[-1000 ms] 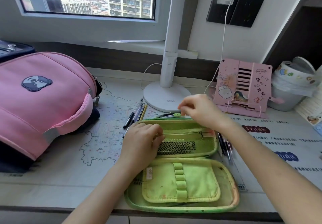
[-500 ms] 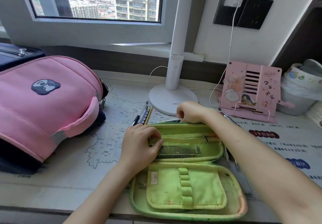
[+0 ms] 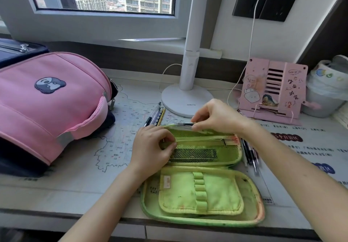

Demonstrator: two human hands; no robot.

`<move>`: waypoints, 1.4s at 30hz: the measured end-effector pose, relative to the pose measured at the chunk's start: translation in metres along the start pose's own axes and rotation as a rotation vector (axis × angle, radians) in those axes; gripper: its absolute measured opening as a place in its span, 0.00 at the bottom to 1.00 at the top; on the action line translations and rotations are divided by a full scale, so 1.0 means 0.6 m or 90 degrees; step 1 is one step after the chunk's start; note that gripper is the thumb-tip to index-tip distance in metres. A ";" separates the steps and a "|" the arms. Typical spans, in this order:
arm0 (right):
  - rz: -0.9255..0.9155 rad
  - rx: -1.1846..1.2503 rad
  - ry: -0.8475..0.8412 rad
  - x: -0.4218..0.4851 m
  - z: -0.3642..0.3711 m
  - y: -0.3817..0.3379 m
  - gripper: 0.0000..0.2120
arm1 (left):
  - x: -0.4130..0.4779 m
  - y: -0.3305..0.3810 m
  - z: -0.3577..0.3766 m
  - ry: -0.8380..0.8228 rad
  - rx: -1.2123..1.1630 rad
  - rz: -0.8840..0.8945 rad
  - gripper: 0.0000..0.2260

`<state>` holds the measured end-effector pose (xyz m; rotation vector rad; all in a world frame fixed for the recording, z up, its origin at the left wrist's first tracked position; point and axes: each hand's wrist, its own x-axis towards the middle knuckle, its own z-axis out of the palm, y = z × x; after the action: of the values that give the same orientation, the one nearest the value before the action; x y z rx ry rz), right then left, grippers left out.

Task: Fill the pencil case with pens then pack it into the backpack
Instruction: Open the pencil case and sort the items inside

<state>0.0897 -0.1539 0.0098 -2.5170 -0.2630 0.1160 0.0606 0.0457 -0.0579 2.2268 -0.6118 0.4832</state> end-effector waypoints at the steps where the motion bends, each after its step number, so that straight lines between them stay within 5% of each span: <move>1: -0.003 -0.015 -0.011 -0.004 0.008 -0.001 0.06 | 0.000 0.001 -0.001 0.001 0.001 0.010 0.06; 19: -0.087 -0.111 -0.112 -0.049 0.049 -0.004 0.10 | 0.005 -0.005 0.004 -0.054 0.042 0.050 0.04; 22: -0.021 0.073 0.053 -0.072 0.037 0.021 0.09 | 0.008 -0.003 0.007 -0.080 0.042 0.057 0.03; 24: 0.067 0.007 0.298 -0.061 0.020 0.057 0.07 | 0.007 -0.001 0.009 -0.082 0.034 0.057 0.04; 26: 0.209 -0.138 0.404 -0.031 -0.002 0.097 0.07 | 0.006 0.000 0.010 -0.081 0.026 0.050 0.04; 30: 0.429 -0.197 0.223 0.047 -0.019 0.140 0.09 | 0.006 -0.002 0.009 -0.096 0.001 0.042 0.03; 36: 0.440 -0.195 0.110 0.086 -0.019 0.146 0.03 | 0.013 -0.003 0.012 -0.123 0.039 0.066 0.05; 40: 0.452 -0.295 0.203 0.059 -0.036 0.130 0.11 | 0.017 -0.002 0.011 -0.136 0.061 0.087 0.05; 42: 0.328 -0.312 0.264 0.028 -0.039 0.103 0.07 | 0.017 0.000 0.010 -0.159 0.070 0.110 0.05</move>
<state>0.1195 -0.2132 -0.0073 -2.9508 0.5964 -0.3021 0.0700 0.0384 -0.0563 2.3694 -0.9347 0.3329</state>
